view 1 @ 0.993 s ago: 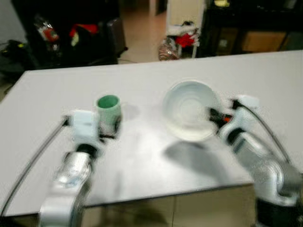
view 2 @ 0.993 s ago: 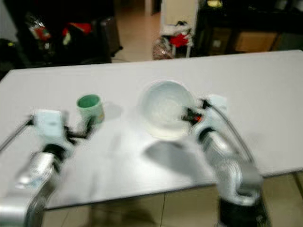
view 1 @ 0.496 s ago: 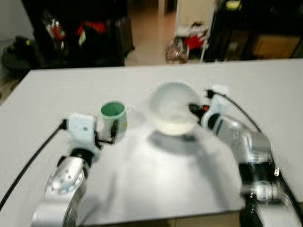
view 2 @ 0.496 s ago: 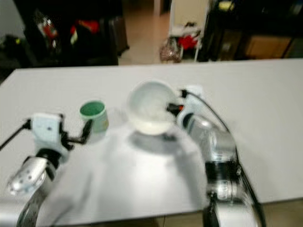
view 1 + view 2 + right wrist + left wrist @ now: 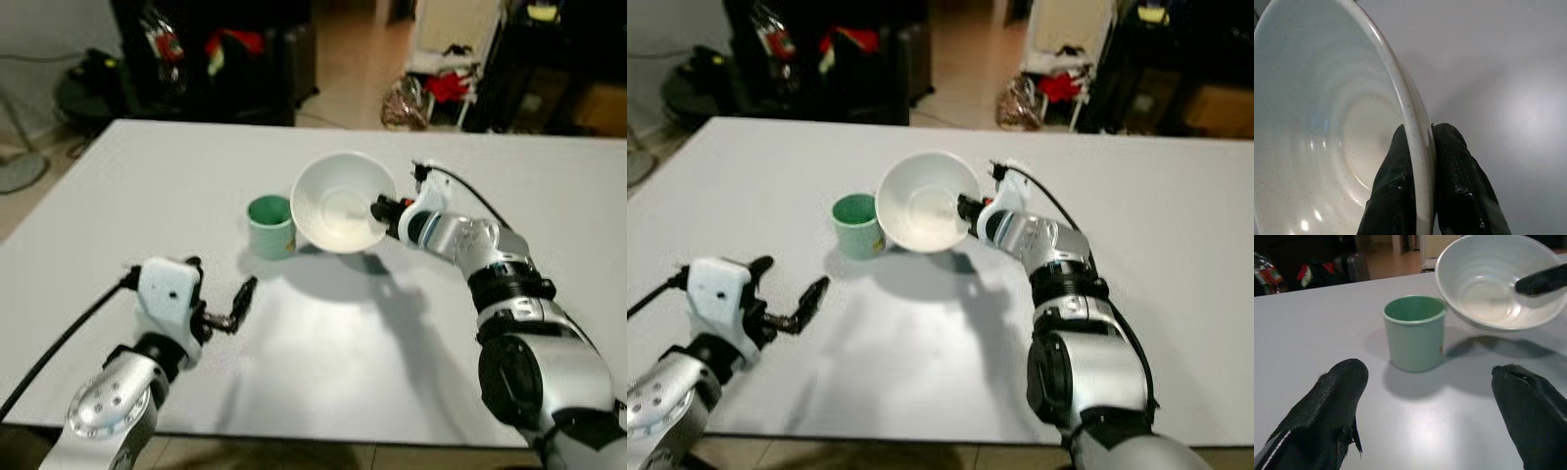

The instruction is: Setting the table

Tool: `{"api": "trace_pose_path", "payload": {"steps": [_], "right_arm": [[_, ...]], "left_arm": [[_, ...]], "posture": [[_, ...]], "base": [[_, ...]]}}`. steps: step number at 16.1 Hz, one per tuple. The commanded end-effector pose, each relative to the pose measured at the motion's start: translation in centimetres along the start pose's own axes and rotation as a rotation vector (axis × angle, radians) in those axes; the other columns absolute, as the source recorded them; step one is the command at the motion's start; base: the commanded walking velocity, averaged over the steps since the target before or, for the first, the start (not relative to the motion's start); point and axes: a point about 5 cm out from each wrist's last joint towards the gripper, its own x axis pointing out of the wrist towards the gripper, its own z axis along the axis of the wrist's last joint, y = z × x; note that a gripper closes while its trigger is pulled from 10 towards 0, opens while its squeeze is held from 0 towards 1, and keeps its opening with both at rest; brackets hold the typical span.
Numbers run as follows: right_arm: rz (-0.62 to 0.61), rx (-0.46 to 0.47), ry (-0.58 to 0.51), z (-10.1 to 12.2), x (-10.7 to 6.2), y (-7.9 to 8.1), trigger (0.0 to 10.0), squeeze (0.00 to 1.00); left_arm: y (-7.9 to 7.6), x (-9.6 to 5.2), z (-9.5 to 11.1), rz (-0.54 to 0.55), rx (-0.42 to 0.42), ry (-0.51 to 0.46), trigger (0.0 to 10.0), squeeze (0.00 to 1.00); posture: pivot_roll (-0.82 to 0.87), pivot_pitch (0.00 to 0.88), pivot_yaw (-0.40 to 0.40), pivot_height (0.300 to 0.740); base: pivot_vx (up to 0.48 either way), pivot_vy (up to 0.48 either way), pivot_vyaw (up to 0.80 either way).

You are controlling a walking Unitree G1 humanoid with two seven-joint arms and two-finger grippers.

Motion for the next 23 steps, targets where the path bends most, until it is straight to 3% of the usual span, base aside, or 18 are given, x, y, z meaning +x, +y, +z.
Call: {"api": "trace_pose_path", "payload": {"steps": [1,6,10,11,12,16,18,23], "right_arm": [[-0.008,0.006,-0.028,1.2,0.0,0.6,10.0,0.00],[-0.058,0.062,0.000,0.9,0.2,0.3,10.0,0.00],[-0.113,0.221,0.018,0.1,0.3,-0.9,10.0,0.00],[-0.110,0.241,0.024,0.0,0.3,-0.9,10.0,0.37],[-0.117,0.250,0.027,-0.1,0.3,-1.0,10.0,0.87],[-0.127,0.286,0.021,0.2,0.2,-1.1,10.0,1.00],[-0.123,0.276,0.019,0.4,0.1,-1.2,10.0,1.00],[-0.089,0.293,0.100,2.1,-2.2,-3.1,10.0,1.00]], "left_arm": [[-0.6,-0.3,0.3,-0.040,0.002,0.002,10.0,0.00],[-0.8,-1.1,0.2,-0.061,0.005,0.021,10.0,0.00],[-1.1,-1.0,0.4,-0.113,0.012,0.032,10.0,0.00],[-1.0,-1.0,0.4,-0.114,0.014,0.033,10.0,0.00],[-1.0,-0.9,0.4,-0.115,0.017,0.034,10.0,0.00],[-0.9,-0.6,0.5,-0.119,0.018,0.030,10.0,0.00],[-0.9,-0.5,0.5,-0.127,0.013,0.023,10.0,0.00],[-0.6,0.3,0.7,-0.144,0.017,0.013,10.0,0.00]], "posture": [[0.02,0.000,0.003,0.740],[0.04,0.000,0.000,0.740],[0.03,0.000,0.016,0.740],[0.03,0.000,0.016,0.740],[0.03,0.000,0.017,0.740],[0.02,0.000,0.022,0.740],[0.02,0.000,0.022,0.740],[-0.01,0.000,0.034,0.740]], "base": [[0.000,0.000,0.00],[0.000,0.000,0.00],[0.000,0.000,0.00],[0.000,0.000,0.00],[0.000,0.000,0.00],[0.000,0.000,0.00],[0.000,0.000,0.00],[0.000,0.000,0.00]]}}
